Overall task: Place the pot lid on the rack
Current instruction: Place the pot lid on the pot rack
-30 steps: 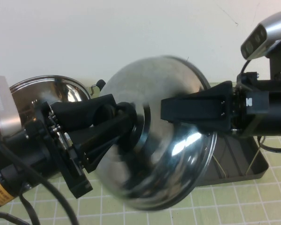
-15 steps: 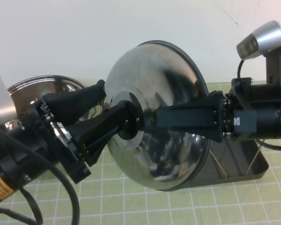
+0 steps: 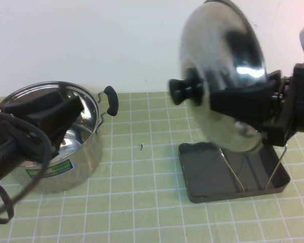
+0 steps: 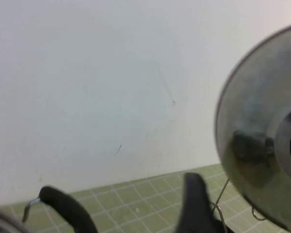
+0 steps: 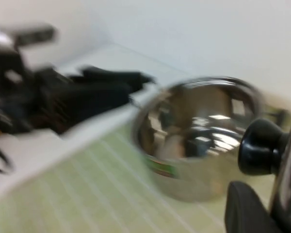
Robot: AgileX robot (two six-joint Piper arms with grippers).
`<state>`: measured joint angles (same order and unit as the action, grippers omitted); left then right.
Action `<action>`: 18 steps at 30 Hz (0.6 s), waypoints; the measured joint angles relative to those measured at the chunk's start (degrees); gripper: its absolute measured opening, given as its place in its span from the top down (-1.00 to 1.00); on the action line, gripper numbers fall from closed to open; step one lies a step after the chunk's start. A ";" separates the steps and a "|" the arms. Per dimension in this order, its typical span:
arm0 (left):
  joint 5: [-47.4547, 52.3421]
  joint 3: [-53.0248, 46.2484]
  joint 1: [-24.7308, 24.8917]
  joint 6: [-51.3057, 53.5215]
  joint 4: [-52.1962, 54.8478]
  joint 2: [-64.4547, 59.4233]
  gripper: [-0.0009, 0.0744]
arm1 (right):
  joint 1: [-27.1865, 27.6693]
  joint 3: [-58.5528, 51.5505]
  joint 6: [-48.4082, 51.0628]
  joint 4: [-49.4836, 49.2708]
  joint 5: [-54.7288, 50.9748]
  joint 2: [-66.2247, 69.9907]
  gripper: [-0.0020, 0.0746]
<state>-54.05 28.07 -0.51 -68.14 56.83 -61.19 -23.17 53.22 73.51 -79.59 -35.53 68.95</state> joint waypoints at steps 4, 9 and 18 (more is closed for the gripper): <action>0.53 0.00 -1.27 -4.37 2.59 0.21 0.41 | 0.00 0.00 -4.55 12.17 3.50 -0.83 0.67; 0.53 0.00 -1.27 -5.10 9.40 0.21 0.89 | 0.00 -0.10 -7.10 19.17 4.35 1.87 0.67; 0.53 0.00 -1.27 -5.60 14.65 0.21 0.97 | 0.00 -0.10 -10.34 22.49 6.00 6.70 0.67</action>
<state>-53.52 28.07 -1.78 -73.74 71.49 -60.97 -23.17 53.12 63.17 -57.09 -29.52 75.65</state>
